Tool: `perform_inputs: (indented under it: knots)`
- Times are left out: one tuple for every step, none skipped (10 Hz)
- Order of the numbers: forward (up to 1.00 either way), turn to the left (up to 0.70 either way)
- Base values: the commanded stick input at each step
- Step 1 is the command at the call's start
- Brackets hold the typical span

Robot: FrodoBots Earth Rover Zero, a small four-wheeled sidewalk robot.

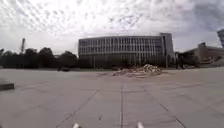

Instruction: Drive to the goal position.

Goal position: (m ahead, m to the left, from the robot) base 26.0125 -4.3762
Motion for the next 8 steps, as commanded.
perform_inputs:
  knots:
    - [0.7, 0.0]
    - [0.7, 0.0]
    - [0.7, 0.0]
    - [0.7, 0.0]
    - [0.7, 0.0]
    - [0.7, 0.0]
    - [0.7, 0.0]
    - [0.7, 0.0]
